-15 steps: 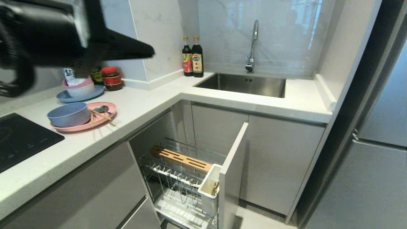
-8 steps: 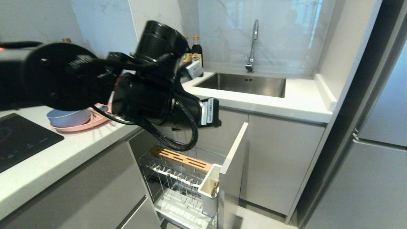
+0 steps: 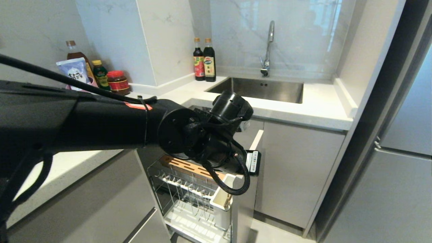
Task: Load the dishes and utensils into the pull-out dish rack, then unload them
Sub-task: Close the cupboard
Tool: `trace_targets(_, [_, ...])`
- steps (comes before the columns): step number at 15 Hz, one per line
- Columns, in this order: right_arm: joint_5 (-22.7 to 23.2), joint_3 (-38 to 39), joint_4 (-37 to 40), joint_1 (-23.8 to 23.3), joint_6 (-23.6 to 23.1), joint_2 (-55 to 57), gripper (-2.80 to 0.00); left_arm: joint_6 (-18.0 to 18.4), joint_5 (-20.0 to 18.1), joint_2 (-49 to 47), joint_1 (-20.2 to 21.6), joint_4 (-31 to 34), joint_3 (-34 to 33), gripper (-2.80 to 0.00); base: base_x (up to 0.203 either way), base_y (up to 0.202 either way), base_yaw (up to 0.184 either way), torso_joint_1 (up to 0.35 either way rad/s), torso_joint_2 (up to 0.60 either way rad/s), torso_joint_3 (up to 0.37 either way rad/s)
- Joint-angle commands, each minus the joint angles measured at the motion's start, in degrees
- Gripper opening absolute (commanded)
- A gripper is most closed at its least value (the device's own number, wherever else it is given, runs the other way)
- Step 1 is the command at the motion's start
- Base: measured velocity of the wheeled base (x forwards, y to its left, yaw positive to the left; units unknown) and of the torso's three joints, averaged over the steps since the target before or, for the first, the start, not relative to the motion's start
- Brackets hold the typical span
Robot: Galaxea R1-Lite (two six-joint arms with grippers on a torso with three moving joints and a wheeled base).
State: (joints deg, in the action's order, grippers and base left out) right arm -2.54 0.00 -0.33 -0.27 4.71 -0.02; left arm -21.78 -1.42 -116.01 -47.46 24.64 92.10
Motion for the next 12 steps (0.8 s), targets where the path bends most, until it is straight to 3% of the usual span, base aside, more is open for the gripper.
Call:
trace_targets(1, [0.0, 0.0, 0.0, 0.0, 0.0, -0.2, -2.80, -0.2, 0.2, -3.6, 0.2, 0.1, 0.9, -2.80, 0.000, 0.000, 0.000, 0.000, 0.00, 0.000])
trace_targets(12, [0.0, 0.0, 0.0, 0.0, 0.0, -0.2, -2.80, -1.4, 4.2, -7.2, 1.6, -0.2, 3.1, -2.80, 0.000, 0.000, 0.000, 0.000, 0.00, 0.000])
